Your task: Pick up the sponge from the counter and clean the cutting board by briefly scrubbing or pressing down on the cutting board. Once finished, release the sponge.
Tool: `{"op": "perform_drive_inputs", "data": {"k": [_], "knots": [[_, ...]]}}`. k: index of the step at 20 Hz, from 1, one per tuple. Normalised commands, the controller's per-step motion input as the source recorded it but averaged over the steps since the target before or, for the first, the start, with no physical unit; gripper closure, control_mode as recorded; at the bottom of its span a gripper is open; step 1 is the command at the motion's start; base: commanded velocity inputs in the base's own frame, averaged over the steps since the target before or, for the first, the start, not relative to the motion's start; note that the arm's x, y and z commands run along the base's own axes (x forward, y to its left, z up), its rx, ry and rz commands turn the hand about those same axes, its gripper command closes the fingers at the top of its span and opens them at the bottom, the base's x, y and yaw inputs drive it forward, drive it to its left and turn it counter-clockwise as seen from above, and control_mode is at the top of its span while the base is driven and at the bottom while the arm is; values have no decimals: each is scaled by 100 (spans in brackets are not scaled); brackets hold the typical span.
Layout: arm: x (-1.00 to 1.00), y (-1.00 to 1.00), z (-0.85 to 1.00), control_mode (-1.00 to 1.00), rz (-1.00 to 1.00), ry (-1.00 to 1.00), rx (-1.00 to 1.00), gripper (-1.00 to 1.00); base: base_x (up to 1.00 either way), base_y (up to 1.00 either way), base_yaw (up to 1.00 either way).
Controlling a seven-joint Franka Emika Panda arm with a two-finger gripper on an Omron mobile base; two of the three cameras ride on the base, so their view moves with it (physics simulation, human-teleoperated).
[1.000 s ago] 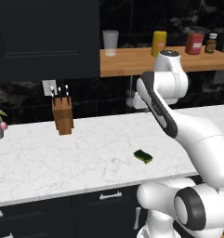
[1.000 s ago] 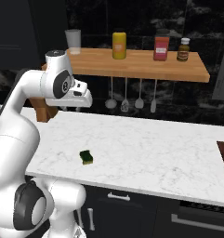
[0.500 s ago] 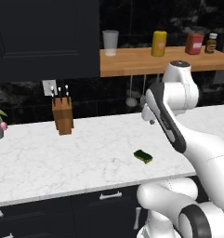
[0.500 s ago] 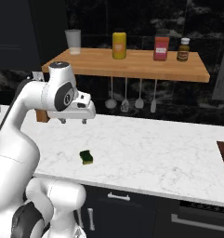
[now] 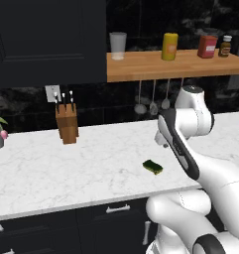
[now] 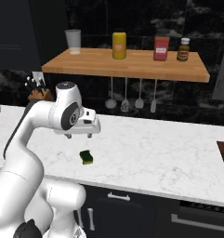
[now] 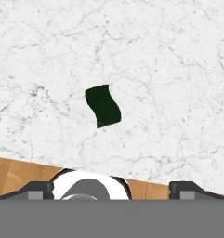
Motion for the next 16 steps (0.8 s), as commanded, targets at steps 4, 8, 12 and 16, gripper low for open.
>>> {"op": "perform_drive_inputs", "data": {"k": [4, 8, 12, 16], "knots": [[0, 0, -58, -100, 18, 0, 0, -100, 0, 0, 0], [0, 0, -55, -100, 16, 0, 0, -100, 0, 0, 0], [20, 0, -64, -100, 12, 0, 0, -100, 0, 0, 0], [31, -10, -39, -100, 1, 0, -2, -100, 0, 0, 0]]}}
